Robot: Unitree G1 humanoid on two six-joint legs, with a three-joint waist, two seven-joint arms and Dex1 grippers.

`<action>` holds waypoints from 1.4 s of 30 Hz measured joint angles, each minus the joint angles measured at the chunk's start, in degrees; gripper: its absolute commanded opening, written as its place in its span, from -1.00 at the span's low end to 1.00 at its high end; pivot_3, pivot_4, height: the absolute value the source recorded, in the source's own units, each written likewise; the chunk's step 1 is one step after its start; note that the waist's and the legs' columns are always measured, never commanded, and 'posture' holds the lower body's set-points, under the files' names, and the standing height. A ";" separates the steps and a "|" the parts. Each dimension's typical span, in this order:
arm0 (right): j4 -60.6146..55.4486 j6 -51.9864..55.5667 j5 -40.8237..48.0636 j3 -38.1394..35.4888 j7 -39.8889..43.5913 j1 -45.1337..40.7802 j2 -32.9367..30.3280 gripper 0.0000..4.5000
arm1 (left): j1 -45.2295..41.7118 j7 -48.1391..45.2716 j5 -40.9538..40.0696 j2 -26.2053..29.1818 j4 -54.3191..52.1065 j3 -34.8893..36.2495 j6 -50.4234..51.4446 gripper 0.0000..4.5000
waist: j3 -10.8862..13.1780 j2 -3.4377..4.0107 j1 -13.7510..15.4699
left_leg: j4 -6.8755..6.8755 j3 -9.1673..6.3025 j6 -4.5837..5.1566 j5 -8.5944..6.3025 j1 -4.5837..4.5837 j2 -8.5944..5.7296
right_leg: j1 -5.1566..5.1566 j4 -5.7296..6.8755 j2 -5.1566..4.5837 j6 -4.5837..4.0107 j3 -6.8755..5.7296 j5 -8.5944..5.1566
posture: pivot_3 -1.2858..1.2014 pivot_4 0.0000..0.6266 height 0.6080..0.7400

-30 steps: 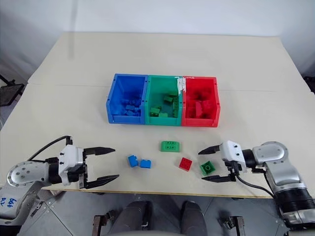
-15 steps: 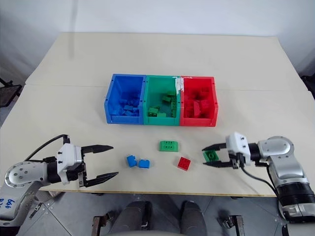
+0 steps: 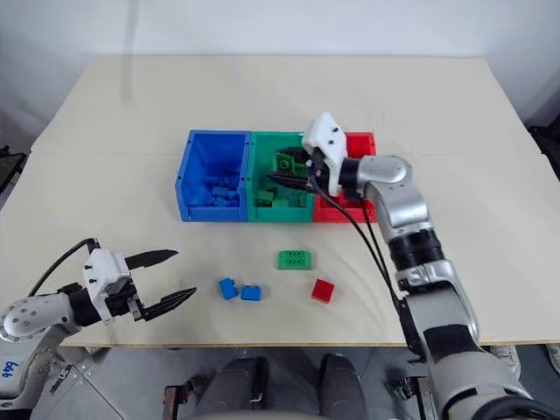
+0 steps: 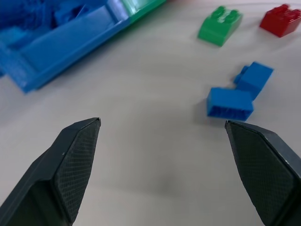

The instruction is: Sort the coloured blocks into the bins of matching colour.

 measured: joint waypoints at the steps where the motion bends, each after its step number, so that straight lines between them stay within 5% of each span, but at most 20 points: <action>1: 2.12 -1.26 -0.82 -0.01 -0.31 -0.91 0.63 0.17 | 0.82 0.45 0.00 -0.22 -0.55 0.20 0.00 1.00 | 0.00 0.00 -0.07 | 0.00 0.01 0.03 -0.02 -0.01 -0.03 | 0.00 -0.02 -0.02 0.00 0.00 0.00 | 0.03 -0.52 1.00; 7: 4.77 -3.50 -1.61 -0.31 2.71 -1.61 1.45 1.00 | 3.17 2.01 -0.06 -0.89 -4.23 1.04 0.29 1.00 | 0.00 0.00 -0.18 | 0.00 0.09 0.06 -0.04 0.00 0.02 | 0.03 -0.09 0.02 0.00 -0.01 0.00 | 0.03 -0.52 1.00; 15: -8.51 -1.45 5.34 -6.11 12.76 10.28 -9.84 1.00 | -1.36 1.51 -0.29 -0.77 -6.12 -2.19 2.22 1.00 | -0.01 -0.01 0.25 | 0.16 0.18 0.11 -0.07 0.01 0.03 | 0.16 -0.12 0.00 0.05 -0.01 0.03 | 0.03 -0.52 1.00; 21: -21.53 1.34 13.97 -17.76 19.68 30.80 -22.88 1.00 | -8.61 -1.51 -0.04 -0.26 -4.25 -7.32 2.46 1.00 | 0.00 0.01 0.46 | 0.15 0.59 0.11 -0.08 0.04 0.05 | 0.21 -0.18 0.02 0.07 -0.04 0.03 | 0.03 -0.52 1.00; 27: -19.78 -9.00 13.68 -27.78 26.45 48.70 -30.94 1.00 | -12.52 -5.52 0.18 0.08 0.65 -10.70 2.40 1.00 | 0.02 -0.01 0.06 | 0.15 0.86 0.12 -0.08 0.31 0.02 | 0.29 -0.22 0.11 0.07 0.08 0.03 | 0.03 -0.52 1.00; 35: -10.38 -18.01 12.19 -29.88 28.82 53.04 -33.31 1.00 | -13.48 -8.56 0.12 1.19 2.94 -10.20 2.18 1.00 | 0.02 -0.02 0.05 | 0.22 0.96 0.08 -0.06 0.64 0.32 | 0.31 -0.09 0.10 0.08 0.29 0.05 | 0.03 -0.52 1.00; 42: -22.00 -9.07 13.16 -20.83 25.87 48.78 -29.31 1.00 | -8.97 -8.34 0.11 2.25 2.84 -6.56 1.29 1.00 | 0.02 -0.02 0.16 | 0.21 1.00 0.05 -0.09 0.71 0.40 | 0.30 -0.05 0.07 0.06 0.41 0.06 | 0.03 -0.52 1.00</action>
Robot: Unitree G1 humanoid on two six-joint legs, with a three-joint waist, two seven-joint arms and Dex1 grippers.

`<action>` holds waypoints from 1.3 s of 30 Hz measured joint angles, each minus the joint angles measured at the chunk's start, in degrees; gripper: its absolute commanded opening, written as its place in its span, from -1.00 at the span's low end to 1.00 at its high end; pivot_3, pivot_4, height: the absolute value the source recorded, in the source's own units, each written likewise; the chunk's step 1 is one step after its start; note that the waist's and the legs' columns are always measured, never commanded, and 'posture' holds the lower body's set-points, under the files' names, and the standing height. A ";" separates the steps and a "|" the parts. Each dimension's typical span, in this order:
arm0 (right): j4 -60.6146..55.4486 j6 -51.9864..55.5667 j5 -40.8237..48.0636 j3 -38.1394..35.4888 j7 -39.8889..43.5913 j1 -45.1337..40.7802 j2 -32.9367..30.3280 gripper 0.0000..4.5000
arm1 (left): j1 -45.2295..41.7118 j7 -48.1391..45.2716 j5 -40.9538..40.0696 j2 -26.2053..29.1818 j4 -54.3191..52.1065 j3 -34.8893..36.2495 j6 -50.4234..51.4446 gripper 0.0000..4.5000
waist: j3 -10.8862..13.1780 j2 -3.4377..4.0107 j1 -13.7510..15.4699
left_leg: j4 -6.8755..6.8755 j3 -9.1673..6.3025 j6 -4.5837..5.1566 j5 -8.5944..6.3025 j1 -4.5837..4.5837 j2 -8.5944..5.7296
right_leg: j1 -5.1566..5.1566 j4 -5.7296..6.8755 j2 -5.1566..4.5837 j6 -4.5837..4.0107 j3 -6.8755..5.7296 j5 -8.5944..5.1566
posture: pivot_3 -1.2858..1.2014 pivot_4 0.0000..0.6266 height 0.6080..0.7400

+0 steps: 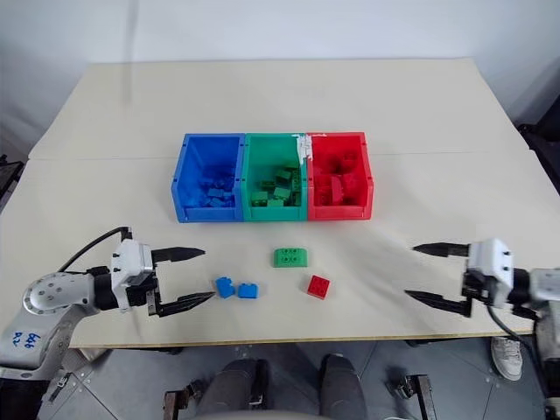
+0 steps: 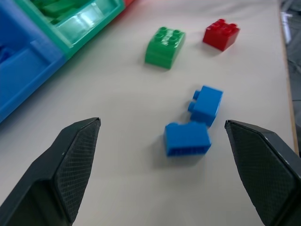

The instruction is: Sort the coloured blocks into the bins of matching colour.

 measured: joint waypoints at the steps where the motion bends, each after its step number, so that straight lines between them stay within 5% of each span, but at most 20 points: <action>1: -2.63 2.52 0.27 2.05 -0.74 -0.78 0.45 1.00 | 0.69 0.02 0.00 0.00 -0.04 0.37 -0.08 1.00 | 0.00 0.00 0.06 | 0.00 -0.01 -0.01 -0.01 0.00 0.00 | -0.01 0.00 0.00 0.00 0.01 0.00 | 0.03 -0.52 1.00; 13: -14.97 16.72 -6.41 20.25 -11.62 -5.32 8.19 1.00 | 6.69 2.59 0.01 -0.36 -2.09 4.22 -2.01 1.00 | -0.03 -0.05 0.18 | 0.00 -0.09 0.09 -0.28 -0.18 -0.10 | -0.11 -0.19 -0.13 -0.03 -0.05 0.01 | 0.03 -0.52 1.00; 16: -14.71 16.40 -8.52 20.98 -15.22 -4.56 10.40 0.74 | 7.37 3.34 -0.01 -0.36 -3.50 4.22 -1.92 1.00 | -0.03 -0.05 0.16 | 0.00 -0.09 0.07 -0.28 -0.24 -0.10 | -0.15 -0.19 -0.11 -0.03 -0.10 0.01 | 0.03 -0.52 1.00; 23: -13.12 12.46 -9.66 20.12 -16.98 -3.54 10.49 -0.33 | 7.96 3.64 -0.42 -0.37 -4.92 4.19 -1.76 1.00 | -0.03 -0.06 0.15 | 0.02 -0.08 0.08 -0.28 -0.24 -0.09 | -0.13 -0.18 -0.06 -0.03 -0.13 0.01 | 0.03 -0.52 1.00; 29: -10.14 13.50 -6.41 16.93 -16.19 -7.87 10.46 -0.34 | 6.77 4.32 -0.41 -1.41 -4.79 4.11 -1.77 1.00 | -0.03 -0.06 0.11 | 0.06 -0.07 0.09 -0.28 -0.24 -0.08 | -0.13 -0.15 -0.05 -0.02 -0.12 0.01 | 0.03 -0.52 1.00; 39: 17.63 8.84 -10.20 11.77 -26.37 -38.46 16.35 -0.34 | 9.50 10.29 0.23 -5.84 -5.06 4.40 -1.87 1.00 | -0.03 -0.06 -0.82 | 0.06 -0.02 0.04 -0.25 -0.28 -0.01 | -0.21 -0.09 0.02 -0.04 -0.13 0.00 | 0.03 -0.52 1.00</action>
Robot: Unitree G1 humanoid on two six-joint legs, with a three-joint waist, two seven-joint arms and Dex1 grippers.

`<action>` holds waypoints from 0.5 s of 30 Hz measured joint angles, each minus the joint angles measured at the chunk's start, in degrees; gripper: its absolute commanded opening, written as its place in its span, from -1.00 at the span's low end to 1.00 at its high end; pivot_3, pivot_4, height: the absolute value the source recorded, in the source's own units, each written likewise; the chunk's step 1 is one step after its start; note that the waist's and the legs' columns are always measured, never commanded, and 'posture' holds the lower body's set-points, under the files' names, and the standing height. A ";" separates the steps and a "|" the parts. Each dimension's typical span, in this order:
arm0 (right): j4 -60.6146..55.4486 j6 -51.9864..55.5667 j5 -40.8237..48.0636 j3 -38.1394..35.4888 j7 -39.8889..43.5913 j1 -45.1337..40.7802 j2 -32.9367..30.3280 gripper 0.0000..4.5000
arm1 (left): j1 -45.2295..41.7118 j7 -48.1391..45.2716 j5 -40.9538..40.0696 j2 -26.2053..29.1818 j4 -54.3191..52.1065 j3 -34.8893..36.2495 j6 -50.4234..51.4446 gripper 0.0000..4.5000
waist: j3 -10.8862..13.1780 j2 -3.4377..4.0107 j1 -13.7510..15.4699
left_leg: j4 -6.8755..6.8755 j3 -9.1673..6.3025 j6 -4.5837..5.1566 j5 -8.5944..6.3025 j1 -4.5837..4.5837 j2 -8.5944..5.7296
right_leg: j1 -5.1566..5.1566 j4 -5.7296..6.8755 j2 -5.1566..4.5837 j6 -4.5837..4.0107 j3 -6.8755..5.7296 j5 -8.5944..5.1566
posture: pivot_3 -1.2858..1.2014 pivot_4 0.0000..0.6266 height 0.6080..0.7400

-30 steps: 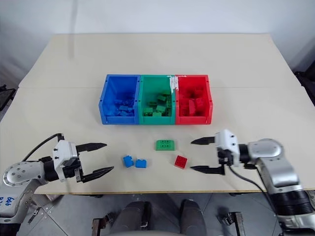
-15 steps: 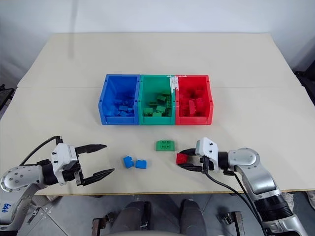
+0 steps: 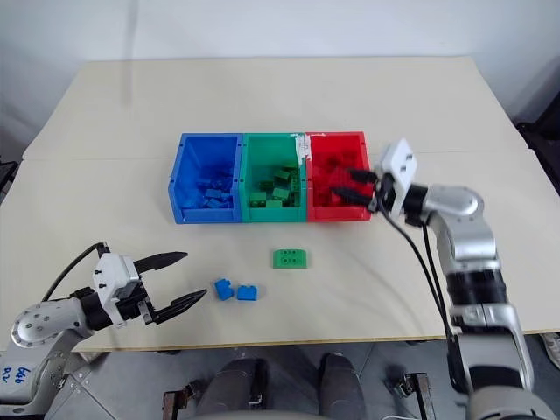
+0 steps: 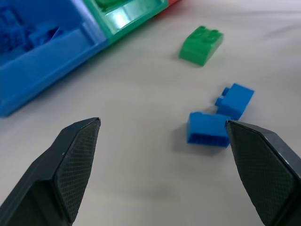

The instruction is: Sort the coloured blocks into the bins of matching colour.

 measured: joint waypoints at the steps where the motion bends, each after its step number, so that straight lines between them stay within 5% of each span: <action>1: 3.84 -1.57 -1.17 -0.02 -1.21 -2.69 0.92 -0.19 | 0.54 0.45 0.18 -0.12 -0.06 0.03 -0.05 1.00 | 0.00 0.00 -0.07 | 0.00 -0.01 0.00 0.00 -0.05 -0.01 | -0.01 0.05 -0.01 0.01 -0.01 0.00 | 0.03 -0.52 1.00; 9: 14.96 -8.13 -4.46 0.07 1.05 -8.22 2.48 0.99 | 3.31 2.33 0.78 -0.36 -2.04 1.09 -0.47 1.00 | 0.01 0.01 -0.30 | -0.02 -0.14 0.07 -0.04 -0.24 -0.07 | -0.02 -0.02 -0.08 0.01 -0.21 0.00 | 0.03 -0.52 1.00; 15: 9.08 -7.93 0.89 -3.51 11.13 -0.70 -3.35 0.99 | 2.66 2.03 0.79 -0.25 -2.13 0.73 -0.78 1.00 | 0.01 0.01 0.44 | 0.01 -0.20 0.08 -0.04 -0.24 -0.08 | 0.05 -0.05 -0.07 0.01 -0.31 0.01 | 0.03 -0.52 1.00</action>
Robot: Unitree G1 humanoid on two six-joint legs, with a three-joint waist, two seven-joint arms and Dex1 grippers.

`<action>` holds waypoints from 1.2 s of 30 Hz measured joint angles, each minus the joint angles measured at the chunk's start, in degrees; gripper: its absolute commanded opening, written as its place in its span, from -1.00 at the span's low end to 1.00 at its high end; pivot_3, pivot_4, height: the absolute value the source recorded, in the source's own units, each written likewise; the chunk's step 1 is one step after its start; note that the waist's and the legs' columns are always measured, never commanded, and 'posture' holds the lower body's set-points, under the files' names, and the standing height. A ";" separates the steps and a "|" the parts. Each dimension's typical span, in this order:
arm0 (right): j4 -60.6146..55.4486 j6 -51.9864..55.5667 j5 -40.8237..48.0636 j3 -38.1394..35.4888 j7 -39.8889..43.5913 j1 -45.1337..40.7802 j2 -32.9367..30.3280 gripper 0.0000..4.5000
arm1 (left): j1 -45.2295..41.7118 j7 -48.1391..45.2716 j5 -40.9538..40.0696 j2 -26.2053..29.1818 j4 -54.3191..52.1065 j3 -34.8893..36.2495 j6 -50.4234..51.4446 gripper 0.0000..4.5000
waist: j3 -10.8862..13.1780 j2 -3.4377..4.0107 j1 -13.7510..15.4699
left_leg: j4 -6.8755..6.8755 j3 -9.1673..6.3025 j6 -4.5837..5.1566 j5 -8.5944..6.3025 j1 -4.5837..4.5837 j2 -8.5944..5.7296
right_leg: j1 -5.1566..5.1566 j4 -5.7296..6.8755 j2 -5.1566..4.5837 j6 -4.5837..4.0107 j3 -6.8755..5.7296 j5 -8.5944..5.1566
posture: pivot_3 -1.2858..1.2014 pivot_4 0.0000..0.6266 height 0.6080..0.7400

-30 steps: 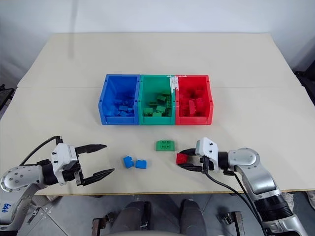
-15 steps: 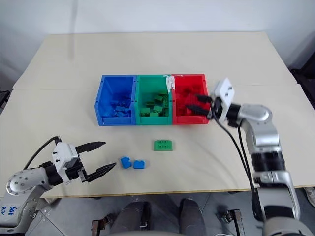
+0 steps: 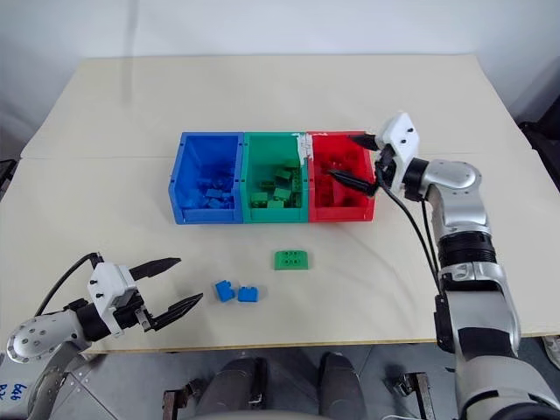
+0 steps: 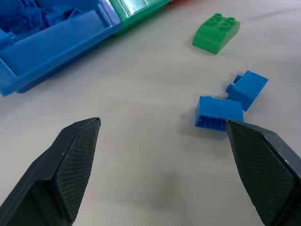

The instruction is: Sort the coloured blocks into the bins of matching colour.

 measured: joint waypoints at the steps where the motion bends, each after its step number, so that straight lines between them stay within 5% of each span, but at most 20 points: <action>1: -1.56 0.10 1.54 -1.50 1.98 2.50 -1.44 0.99 | -0.85 -0.13 0.04 0.09 0.17 -0.30 0.02 1.00 | 0.00 0.00 0.35 | 0.01 0.01 0.00 0.00 0.00 0.00 | 0.00 0.00 0.00 0.01 0.01 0.01 | 0.03 -0.52 1.00; 14: -13.40 -4.76 9.99 -17.14 15.82 34.56 -15.90 0.99 | -17.59 -8.54 0.22 1.64 6.32 -9.28 0.69 1.00 | 0.00 0.01 0.18 | 0.08 0.79 0.00 0.02 0.25 -0.05 | 0.11 -0.02 0.08 0.11 0.07 0.06 | 0.03 -0.52 1.00; 22: -12.44 -5.98 9.38 -14.18 15.72 31.02 -14.73 0.99 | -18.77 -10.74 0.20 2.57 7.63 -8.94 0.70 1.00 | 0.01 0.00 -0.09 | 0.04 1.13 -0.03 0.03 0.72 0.33 | 0.14 0.07 0.11 0.11 0.51 0.06 | 0.03 -0.52 1.00; 36: -25.56 11.92 4.12 11.58 9.30 16.47 3.32 0.99 | -4.66 -7.11 0.38 2.56 6.90 1.45 -0.80 1.00 | 0.00 -0.02 -0.61 | -0.01 1.01 -0.05 -0.22 0.77 0.49 | -0.02 0.04 0.09 -0.01 0.66 0.10 | 0.03 -0.52 1.00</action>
